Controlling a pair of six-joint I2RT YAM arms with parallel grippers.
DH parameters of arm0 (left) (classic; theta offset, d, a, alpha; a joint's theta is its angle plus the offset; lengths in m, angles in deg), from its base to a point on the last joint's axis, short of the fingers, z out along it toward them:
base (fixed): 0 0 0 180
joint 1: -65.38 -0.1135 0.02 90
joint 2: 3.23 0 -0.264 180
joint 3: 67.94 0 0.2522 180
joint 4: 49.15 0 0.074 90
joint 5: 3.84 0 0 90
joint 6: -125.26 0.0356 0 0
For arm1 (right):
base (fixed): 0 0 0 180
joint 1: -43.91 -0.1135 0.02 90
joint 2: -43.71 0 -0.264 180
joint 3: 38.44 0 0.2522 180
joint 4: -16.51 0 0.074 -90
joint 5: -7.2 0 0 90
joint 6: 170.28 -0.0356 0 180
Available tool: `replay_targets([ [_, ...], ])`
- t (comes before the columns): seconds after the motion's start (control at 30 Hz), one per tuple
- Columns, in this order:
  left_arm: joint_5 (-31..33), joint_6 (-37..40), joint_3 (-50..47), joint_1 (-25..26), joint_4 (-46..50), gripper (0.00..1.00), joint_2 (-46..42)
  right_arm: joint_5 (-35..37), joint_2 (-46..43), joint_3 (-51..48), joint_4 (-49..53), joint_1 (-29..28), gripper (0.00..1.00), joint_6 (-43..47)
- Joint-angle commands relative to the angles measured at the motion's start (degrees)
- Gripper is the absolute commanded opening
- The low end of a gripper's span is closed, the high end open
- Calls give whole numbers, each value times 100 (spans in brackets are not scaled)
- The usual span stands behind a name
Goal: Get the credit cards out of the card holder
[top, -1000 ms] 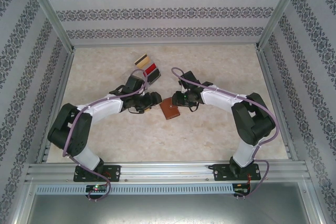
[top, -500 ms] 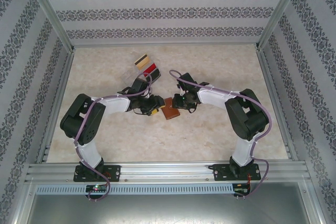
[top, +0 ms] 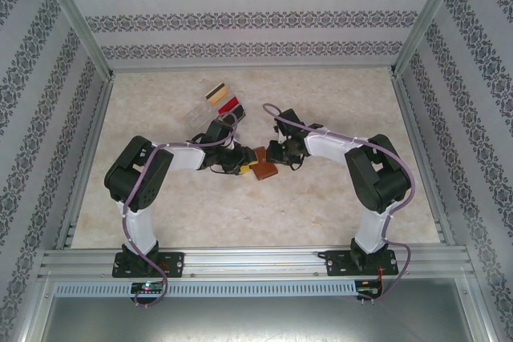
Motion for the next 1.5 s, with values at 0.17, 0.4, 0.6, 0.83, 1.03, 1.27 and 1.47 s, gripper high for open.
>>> replay_targets([
  [0.17, -365, 58, 83, 71, -760, 9, -35, -99, -388, -54, 136, 155, 34, 434],
  [0.4, -321, 239, 129, 73, -458, 0, -130, 227, -561, 276, 554, -92, 43, 1200],
  [0.6, -290, 282, 124, 79, -395, 0, -186, 647, -191, 635, 878, -360, 43, 1341],
  [0.83, -295, 305, 78, 87, -480, 0, -231, 696, 128, 799, 979, -458, 40, 1342],
  [1.03, -294, 352, 141, 77, -363, 0, -231, 1123, 314, 922, 1123, -503, 34, 1238],
  [1.27, -201, 345, 108, 77, -179, 0, -285, 1926, 14, 584, 941, -483, 25, 1015],
  [1.47, -67, 337, 63, 74, 23, 0, -302, 2520, -223, 392, 818, -463, 17, 827],
])
